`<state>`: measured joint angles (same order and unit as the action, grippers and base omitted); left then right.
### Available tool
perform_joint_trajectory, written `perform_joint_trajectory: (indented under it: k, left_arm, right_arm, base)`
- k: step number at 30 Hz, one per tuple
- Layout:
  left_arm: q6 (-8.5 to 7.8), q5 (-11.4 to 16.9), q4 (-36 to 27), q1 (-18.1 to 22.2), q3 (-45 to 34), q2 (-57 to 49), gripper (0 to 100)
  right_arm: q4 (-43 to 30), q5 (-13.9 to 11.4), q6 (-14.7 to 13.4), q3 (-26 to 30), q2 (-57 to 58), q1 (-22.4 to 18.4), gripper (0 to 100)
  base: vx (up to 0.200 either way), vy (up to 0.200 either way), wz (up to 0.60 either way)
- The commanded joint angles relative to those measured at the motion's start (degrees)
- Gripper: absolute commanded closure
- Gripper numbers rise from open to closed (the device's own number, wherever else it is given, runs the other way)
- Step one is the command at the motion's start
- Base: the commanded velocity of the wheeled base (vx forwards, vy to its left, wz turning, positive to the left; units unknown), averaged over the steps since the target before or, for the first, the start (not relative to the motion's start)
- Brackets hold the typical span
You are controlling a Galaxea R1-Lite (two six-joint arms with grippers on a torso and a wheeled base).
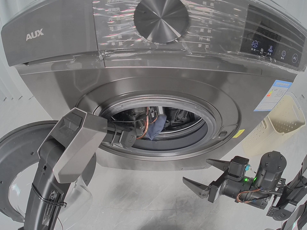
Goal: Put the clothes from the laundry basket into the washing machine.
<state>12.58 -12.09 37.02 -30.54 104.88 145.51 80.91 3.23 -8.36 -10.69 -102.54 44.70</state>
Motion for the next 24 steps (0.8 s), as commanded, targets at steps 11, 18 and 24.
perform_joint_trajectory:
  k: [11, 18, 24]
  left_arm:
    - [0.08, -1.6, 6.7, -0.3, 9.7, 3.7, 100]
    - [-1.42, -2.7, 7.9, -1.1, 5.2, 3.2, 0]
    - [-4.85, -2.3, 8.5, -4.2, -8.4, -3.9, 0]
  right_arm:
    - [0.0, 0.0, 0.0, 0.1, 0.0, -0.1, 0]
    - [0.0, 0.0, 0.0, 0.1, 0.1, -0.1, 0]
    - [0.0, 0.0, 0.0, 0.2, 0.1, -0.1, 0]
  base:
    - [0.0, 0.0, 0.0]
    - [0.0, 0.0, 0.0]
    - [0.0, 0.0, 0.0]
